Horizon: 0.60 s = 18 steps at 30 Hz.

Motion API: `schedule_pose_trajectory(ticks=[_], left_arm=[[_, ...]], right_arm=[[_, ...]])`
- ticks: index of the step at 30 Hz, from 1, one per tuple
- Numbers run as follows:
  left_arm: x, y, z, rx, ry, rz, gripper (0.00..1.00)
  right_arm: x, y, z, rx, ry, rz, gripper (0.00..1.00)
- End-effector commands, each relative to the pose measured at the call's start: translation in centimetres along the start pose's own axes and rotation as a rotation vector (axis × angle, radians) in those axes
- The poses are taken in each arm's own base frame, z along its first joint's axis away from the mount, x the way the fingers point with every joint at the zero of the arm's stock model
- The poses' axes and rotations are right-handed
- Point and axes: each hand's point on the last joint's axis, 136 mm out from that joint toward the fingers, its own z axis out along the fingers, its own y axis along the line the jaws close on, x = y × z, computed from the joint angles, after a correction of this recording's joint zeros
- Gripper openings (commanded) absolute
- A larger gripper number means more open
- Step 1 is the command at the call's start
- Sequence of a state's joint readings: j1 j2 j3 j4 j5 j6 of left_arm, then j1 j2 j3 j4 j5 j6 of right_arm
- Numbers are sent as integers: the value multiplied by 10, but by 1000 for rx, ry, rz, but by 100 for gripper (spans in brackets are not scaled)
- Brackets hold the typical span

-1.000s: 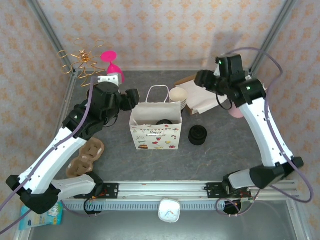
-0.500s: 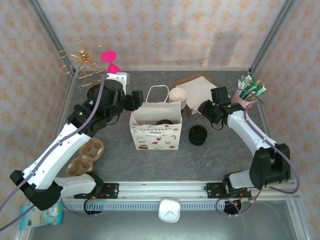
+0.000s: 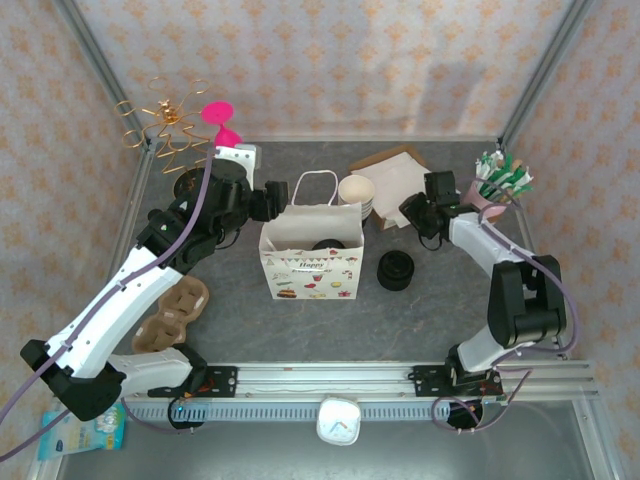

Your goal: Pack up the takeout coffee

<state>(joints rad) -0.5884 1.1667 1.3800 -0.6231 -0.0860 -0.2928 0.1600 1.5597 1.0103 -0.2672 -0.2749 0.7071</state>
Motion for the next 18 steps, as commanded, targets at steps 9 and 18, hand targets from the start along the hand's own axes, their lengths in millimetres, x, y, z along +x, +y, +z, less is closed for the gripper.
schedule_pose_trajectory(ticks=[9, 18], left_arm=[[-9, 8, -2, -35, -40, 1, 73], [-11, 7, -2, -34, -38, -1, 73]], right_arm=[[-14, 11, 21, -9, -14, 9, 41], [-20, 20, 13, -23, -24, -5, 40]])
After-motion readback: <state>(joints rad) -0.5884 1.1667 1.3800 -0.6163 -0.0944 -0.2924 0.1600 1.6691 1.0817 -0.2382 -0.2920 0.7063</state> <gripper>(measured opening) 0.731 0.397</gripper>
